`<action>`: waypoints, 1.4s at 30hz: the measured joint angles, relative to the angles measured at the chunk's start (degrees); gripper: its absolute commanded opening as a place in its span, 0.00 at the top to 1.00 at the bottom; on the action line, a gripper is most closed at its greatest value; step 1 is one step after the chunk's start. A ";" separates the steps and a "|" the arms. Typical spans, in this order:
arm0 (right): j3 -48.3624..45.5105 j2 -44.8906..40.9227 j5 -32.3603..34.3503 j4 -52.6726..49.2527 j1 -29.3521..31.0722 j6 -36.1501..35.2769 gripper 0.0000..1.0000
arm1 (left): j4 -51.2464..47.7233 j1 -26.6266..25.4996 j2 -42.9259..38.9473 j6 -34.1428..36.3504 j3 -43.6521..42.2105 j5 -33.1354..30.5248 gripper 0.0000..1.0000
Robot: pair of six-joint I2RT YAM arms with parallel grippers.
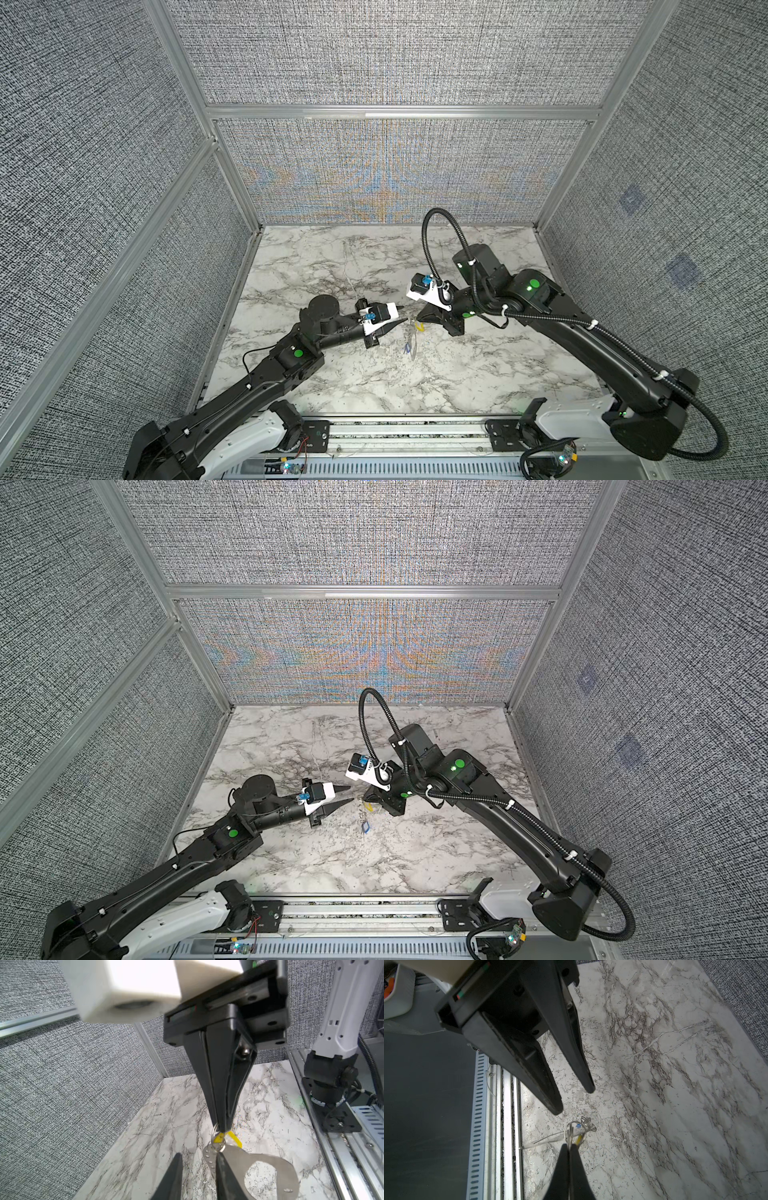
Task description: Remove the keys from the keyring
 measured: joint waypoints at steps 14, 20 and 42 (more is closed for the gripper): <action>0.24 0.70 0.02 -0.13 0.04 -0.42 1.00 | -6.91 0.00 4.85 4.02 5.66 4.63 0.82; 0.42 0.79 0.04 -0.13 0.24 -0.57 1.00 | -8.09 0.00 6.29 4.42 6.93 5.09 0.88; -9.51 -10.82 9.62 9.44 0.46 -0.96 0.66 | -3.65 0.09 6.78 -4.70 4.46 4.85 1.00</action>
